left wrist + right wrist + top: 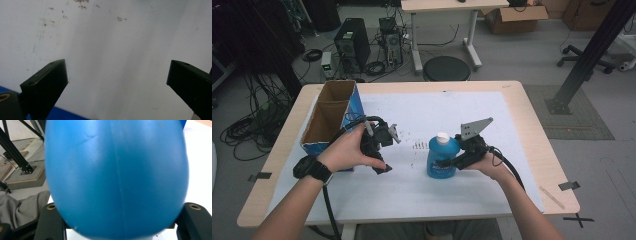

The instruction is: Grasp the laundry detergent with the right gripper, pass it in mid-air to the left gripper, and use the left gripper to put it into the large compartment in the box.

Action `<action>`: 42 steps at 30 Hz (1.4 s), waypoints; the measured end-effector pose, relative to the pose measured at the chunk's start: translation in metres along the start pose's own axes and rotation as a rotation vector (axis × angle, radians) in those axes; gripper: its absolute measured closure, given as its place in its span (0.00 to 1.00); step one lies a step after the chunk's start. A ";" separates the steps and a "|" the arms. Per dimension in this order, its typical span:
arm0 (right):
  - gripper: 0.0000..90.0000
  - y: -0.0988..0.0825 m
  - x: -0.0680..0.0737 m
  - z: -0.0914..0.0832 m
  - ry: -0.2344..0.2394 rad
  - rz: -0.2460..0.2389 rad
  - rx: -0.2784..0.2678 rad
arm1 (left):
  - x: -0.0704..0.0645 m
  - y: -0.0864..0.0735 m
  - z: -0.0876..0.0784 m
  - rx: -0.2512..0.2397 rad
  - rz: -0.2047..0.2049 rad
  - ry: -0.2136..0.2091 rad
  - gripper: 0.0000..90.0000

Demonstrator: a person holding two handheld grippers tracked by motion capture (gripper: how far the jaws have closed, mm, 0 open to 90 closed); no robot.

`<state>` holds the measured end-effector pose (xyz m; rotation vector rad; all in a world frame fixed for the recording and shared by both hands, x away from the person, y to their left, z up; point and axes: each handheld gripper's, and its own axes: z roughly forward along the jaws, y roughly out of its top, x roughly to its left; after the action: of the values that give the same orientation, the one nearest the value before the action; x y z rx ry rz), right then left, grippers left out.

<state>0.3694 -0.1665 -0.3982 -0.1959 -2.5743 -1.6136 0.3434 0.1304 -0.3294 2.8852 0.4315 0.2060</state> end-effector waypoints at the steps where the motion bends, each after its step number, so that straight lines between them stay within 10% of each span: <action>1: 0.43 0.000 0.000 0.000 0.006 -0.002 -0.003 | 0.000 0.000 0.000 -0.001 0.000 0.001 0.04; 18: 0.47 0.013 0.006 0.003 -0.037 -0.058 0.039 | 0.000 0.005 -0.018 -0.028 0.013 0.026 0.04; 42: 0.47 0.106 0.007 0.001 0.049 -0.112 0.115 | 0.003 0.023 -0.098 -0.188 0.066 0.049 0.04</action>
<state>0.3796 -0.1195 -0.3030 -0.0029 -2.6745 -1.4775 0.3358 0.1291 -0.2289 2.7163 0.3070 0.3108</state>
